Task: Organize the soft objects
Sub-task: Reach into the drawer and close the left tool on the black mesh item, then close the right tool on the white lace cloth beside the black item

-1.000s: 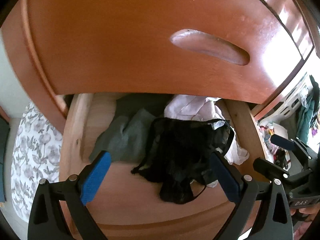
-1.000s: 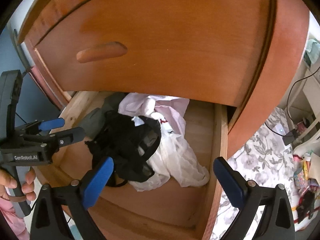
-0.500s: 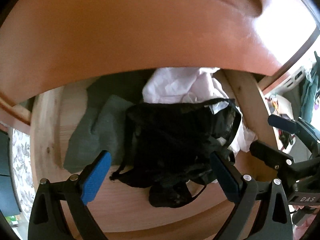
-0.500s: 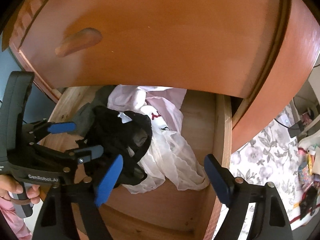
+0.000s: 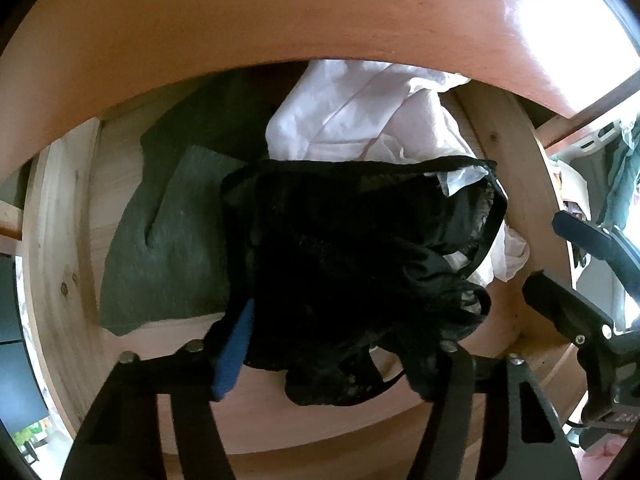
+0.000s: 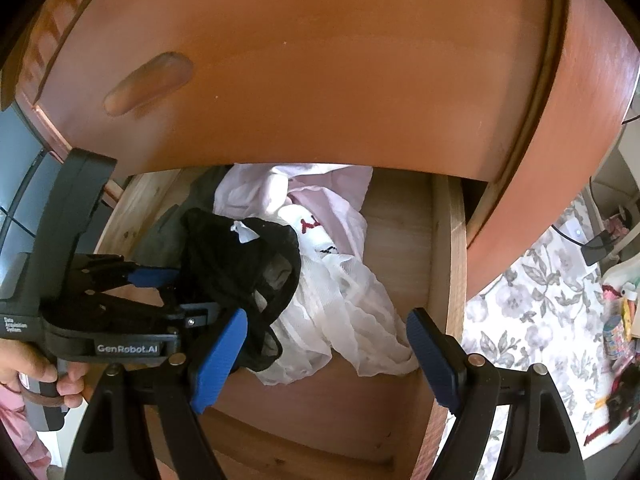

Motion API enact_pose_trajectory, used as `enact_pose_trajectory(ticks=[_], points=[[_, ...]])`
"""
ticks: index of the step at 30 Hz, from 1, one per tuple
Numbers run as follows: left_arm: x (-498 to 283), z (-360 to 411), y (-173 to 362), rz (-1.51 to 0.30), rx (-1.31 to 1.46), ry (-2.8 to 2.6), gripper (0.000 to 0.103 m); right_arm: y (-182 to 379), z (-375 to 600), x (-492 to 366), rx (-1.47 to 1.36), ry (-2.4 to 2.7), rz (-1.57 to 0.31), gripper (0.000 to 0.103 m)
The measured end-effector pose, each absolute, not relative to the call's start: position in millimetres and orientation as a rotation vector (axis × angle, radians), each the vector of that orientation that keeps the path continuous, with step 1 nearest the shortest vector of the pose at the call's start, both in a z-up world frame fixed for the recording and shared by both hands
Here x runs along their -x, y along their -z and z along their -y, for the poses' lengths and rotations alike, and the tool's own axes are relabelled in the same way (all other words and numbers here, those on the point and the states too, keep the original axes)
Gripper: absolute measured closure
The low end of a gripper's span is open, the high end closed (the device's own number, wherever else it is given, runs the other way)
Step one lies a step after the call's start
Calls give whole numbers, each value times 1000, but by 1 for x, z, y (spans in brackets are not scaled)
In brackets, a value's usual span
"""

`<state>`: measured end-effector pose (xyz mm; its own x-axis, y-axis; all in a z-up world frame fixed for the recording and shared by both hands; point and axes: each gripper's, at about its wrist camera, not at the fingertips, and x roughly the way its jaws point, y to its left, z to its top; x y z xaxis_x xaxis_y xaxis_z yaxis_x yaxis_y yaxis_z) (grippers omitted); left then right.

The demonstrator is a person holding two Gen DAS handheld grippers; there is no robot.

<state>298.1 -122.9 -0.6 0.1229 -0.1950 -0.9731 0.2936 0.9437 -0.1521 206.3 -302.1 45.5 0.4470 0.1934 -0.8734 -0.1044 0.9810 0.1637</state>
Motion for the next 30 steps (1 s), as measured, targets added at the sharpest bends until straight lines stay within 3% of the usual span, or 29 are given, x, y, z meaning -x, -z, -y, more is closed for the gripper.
enact_pose_trajectory(ticks=[3, 7, 10, 16, 30], points=[[-300, 122, 0, -1395, -92, 353, 51, -47, 302, -205, -88, -186, -1091, 19], [-292, 119, -1, -1384, -46, 377, 72, -49, 303, -205, -78, -183, -1090, 19], [-288, 114, -2, -1375, -6, 388, 79, -47, 303, -207, -65, -180, -1099, 19], [-277, 88, -10, -1317, 80, 368, 86, -41, 297, -213, -31, -202, -1147, 23], [-261, 50, -22, -1256, 179, 325, 87, -18, 260, -243, 107, -242, -1273, 29]])
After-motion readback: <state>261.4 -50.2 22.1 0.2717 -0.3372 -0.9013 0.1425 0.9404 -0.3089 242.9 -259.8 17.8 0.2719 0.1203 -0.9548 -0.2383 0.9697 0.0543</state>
